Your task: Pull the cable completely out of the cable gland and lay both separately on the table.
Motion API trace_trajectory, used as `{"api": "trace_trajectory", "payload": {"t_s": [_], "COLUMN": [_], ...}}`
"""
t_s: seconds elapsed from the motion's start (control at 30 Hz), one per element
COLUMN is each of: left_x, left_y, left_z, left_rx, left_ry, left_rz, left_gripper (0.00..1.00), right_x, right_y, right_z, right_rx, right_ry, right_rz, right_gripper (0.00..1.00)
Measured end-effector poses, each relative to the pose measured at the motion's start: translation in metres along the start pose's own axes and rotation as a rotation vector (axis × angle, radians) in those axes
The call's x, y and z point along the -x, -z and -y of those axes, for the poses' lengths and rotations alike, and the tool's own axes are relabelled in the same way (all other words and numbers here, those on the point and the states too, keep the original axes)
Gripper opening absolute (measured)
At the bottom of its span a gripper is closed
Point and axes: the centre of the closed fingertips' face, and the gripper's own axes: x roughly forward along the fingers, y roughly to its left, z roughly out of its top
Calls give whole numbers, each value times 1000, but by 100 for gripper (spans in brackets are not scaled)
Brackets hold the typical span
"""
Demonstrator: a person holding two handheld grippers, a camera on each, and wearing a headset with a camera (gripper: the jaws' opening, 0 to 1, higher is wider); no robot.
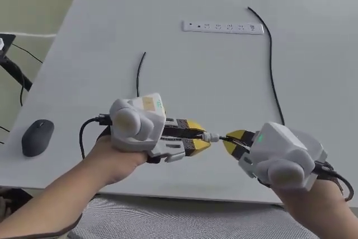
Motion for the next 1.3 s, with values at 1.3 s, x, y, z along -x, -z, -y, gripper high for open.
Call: {"api": "trace_trajectory", "payload": {"t_s": [1.3], "left_x": [0], "left_y": [-1], "left_z": [2], "left_rx": [-23], "left_ry": [-24], "left_rz": [-1], "left_gripper": [15], "right_x": [0], "right_y": [97], "right_z": [23], "right_rx": [-518], "right_ry": [65], "right_rz": [-112], "right_gripper": [0]}}
